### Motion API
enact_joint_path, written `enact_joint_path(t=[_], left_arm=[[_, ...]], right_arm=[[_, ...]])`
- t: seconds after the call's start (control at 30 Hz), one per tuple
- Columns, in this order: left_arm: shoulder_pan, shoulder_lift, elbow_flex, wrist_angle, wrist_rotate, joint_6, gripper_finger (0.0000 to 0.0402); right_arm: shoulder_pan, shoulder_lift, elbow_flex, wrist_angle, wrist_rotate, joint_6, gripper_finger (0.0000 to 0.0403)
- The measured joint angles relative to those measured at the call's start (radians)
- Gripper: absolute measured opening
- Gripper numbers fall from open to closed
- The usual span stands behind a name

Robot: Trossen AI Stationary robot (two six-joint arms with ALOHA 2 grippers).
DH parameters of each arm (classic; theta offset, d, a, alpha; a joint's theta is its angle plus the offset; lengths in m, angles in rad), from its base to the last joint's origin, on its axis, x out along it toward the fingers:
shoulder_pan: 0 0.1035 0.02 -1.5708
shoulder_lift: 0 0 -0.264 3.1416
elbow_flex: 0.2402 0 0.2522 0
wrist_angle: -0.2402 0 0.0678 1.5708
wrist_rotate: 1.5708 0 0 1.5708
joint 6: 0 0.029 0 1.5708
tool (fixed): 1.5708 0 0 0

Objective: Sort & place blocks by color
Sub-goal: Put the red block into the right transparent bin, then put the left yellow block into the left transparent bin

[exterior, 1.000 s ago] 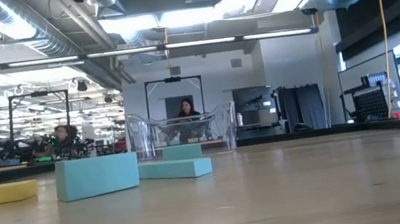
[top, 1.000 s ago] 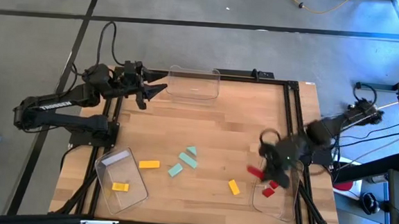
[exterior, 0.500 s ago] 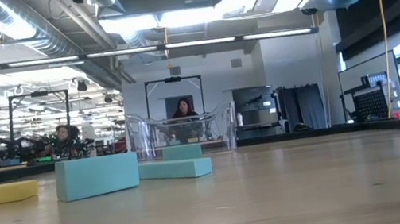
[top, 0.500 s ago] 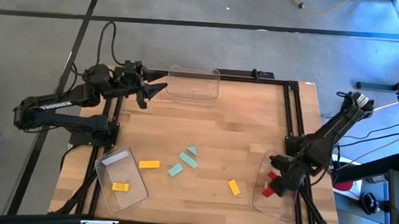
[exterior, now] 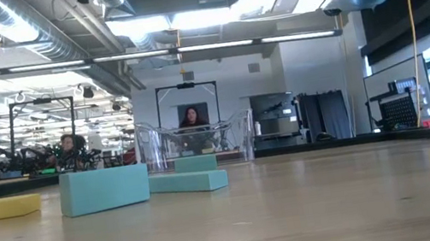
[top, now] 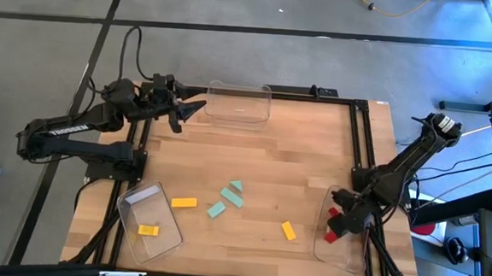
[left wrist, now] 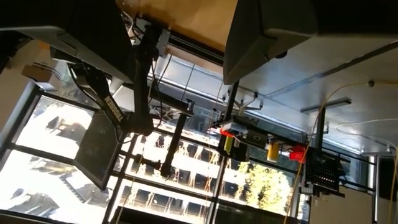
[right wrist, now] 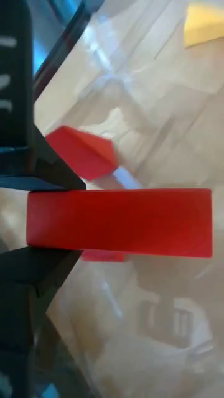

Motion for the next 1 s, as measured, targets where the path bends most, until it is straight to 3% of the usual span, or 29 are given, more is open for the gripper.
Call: enact_joint_path(t=[0.1, 0.23, 0.37, 0.47, 0.67, 0.83, 1.0], left_arm=[[0.000, 0.000, 0.000, 0.000, 0.000, 0.000, 0.0233], [0.000, 0.000, 0.000, 0.000, 0.000, -0.001, 0.0233], [0.000, 0.000, 0.000, 0.000, 0.000, -0.001, 0.0233], [0.000, 0.000, 0.000, 0.000, 0.000, -0.001, 0.0233], [0.000, 0.000, 0.000, 0.001, -0.001, -0.001, 0.0233], [0.000, 0.000, 0.000, 0.006, -0.001, -0.001, 0.0233], [0.000, 0.000, 0.000, 0.009, -0.001, -0.001, 0.0233]], right_arm=[[0.000, 0.000, 0.000, 0.000, 0.008, 0.000, 0.0150], [0.000, 0.000, 0.000, 0.000, 0.001, -0.003, 0.0237], [0.001, -0.005, 0.010, -0.004, -0.087, -0.010, 0.0309], [0.001, -0.026, 0.066, -0.013, -0.156, -0.071, 0.0331], [-0.008, -0.088, 0.204, 0.070, -0.141, -0.190, 0.0332], [-0.100, -0.109, 0.230, 0.314, 0.069, -0.299, 0.0331], [-0.262, -0.086, 0.230, 0.461, 0.289, -0.575, 0.0332]])
